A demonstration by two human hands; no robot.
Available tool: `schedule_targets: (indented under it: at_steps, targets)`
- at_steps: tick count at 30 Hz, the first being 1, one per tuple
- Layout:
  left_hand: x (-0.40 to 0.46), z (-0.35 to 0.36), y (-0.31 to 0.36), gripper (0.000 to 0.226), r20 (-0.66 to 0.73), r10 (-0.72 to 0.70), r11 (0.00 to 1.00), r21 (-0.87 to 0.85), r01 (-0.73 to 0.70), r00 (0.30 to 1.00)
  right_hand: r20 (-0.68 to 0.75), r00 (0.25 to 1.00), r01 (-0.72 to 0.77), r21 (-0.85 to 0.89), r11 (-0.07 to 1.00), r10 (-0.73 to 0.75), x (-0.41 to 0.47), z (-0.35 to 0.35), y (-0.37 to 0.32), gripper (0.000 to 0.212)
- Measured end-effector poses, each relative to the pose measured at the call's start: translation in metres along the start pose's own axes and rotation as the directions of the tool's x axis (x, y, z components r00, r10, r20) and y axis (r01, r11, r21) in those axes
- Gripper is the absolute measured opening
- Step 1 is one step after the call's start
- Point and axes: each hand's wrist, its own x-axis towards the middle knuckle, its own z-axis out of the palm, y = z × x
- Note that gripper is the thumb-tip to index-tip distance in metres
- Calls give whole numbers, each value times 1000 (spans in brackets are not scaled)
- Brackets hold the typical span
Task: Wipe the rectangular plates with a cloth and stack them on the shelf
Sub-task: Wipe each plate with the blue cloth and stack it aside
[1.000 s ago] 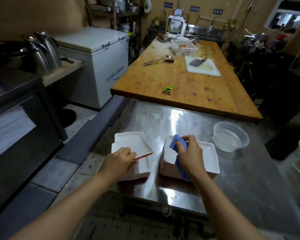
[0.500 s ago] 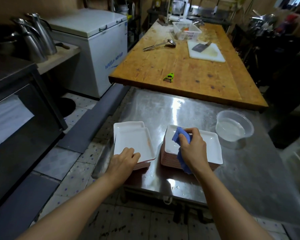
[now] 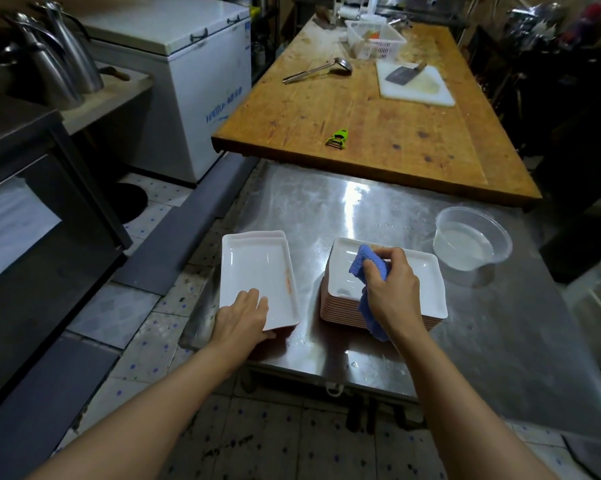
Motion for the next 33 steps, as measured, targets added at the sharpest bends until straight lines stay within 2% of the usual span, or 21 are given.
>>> schedule_targets:
  at_steps: [10, 14, 16, 18, 20, 22, 24, 26, 28, 31, 33]
  targets:
    - [18, -1, -5, 75, 88, -103, 993, 67, 97, 991, -30, 998, -53, 0, 999, 53, 8, -2, 14, 11]
    - [23, -10, 2, 69, 82, -148, 989, 3, 148, 986, -47, 996, -80, 13, 997, 80, 9, -8, 23, 8]
    - [32, -18, 11, 60, 51, -172, 981, -80, 176, 984, -59, 995, -86, 4, 996, 86, 9, -11, 23, 6]
    - [46, -29, 25, 53, 12, -220, 942, -259, 215, 975, -93, 991, -93, -3, 996, 92, 10, -16, 22, 6]
    - [63, -37, 40, 49, 18, -279, 855, -451, 256, 960, -149, 984, -103, 6, 995, 103, 16, -24, 21, 7]
    - [80, -44, 55, 48, 68, -314, 773, -561, 297, 947, -193, 976, -106, -25, 994, 100, 26, -31, 25, 7]
    - [94, -46, 66, 53, 133, -317, 734, -592, 332, 939, -241, 968, -99, -118, 988, 68, 40, -37, 37, 6]
    - [105, -46, 71, 57, 191, -315, 738, -566, 367, 930, -258, 965, -108, -214, 971, 51, 53, -42, 52, 13]
    - [112, -42, 74, 53, 218, -304, 763, -527, 374, 927, -197, 978, -131, -329, 935, 68, 64, -44, 65, 22]
    - [116, -39, 76, 43, 203, -290, 773, -527, 354, 935, -71, 992, -124, -662, 739, 103, 69, -48, 75, 30]
    - [117, -39, 77, 41, 187, -282, 764, -549, 338, 941, -44, 994, -97, -749, 656, 97, 68, -51, 76, 34]
